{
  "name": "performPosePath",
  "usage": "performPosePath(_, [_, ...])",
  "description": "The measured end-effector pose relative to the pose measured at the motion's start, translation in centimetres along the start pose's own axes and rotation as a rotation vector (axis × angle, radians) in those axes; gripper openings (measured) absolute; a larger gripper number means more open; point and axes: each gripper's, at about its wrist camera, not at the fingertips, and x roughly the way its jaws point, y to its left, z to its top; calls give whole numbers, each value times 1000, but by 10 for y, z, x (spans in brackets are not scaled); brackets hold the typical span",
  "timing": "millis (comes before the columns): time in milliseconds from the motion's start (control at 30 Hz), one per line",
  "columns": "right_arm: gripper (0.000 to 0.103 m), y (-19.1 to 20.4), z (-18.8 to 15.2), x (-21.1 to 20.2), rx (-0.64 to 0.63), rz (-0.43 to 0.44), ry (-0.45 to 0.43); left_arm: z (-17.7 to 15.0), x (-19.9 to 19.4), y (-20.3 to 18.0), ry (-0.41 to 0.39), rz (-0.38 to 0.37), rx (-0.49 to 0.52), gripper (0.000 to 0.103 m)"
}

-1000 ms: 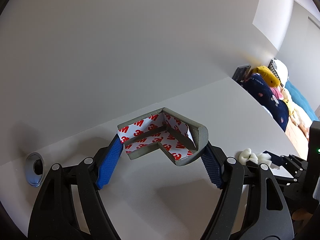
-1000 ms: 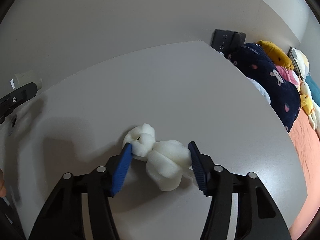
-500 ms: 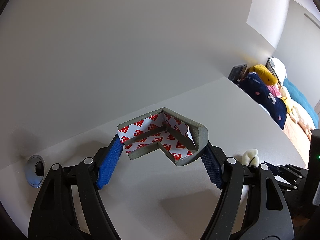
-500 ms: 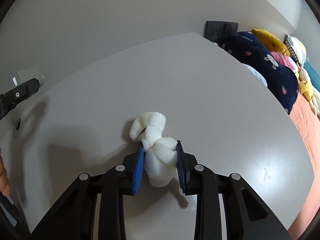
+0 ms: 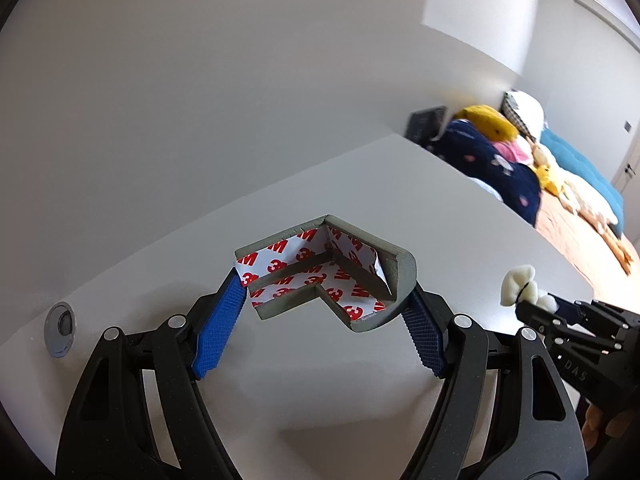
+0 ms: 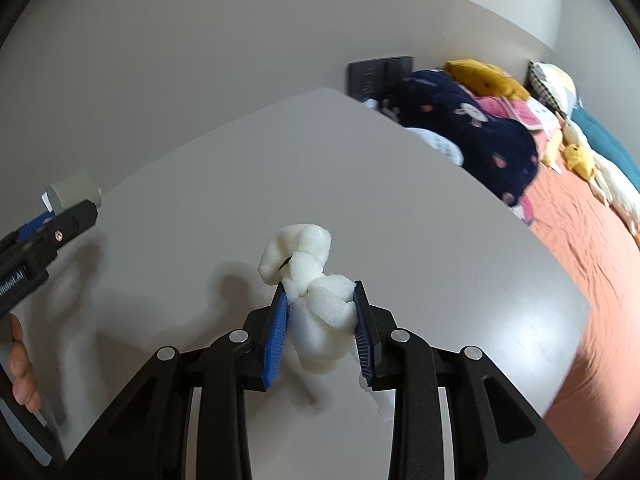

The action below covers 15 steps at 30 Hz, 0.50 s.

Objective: Collect trash
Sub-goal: 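Carry the corner piece and foam plush over the trash bin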

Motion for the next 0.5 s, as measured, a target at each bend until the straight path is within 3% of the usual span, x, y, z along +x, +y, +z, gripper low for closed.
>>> performPosePath(500, [34,-52,-51,-84,97,-27,-64,-22,-59,-70,-44,-84,136,73])
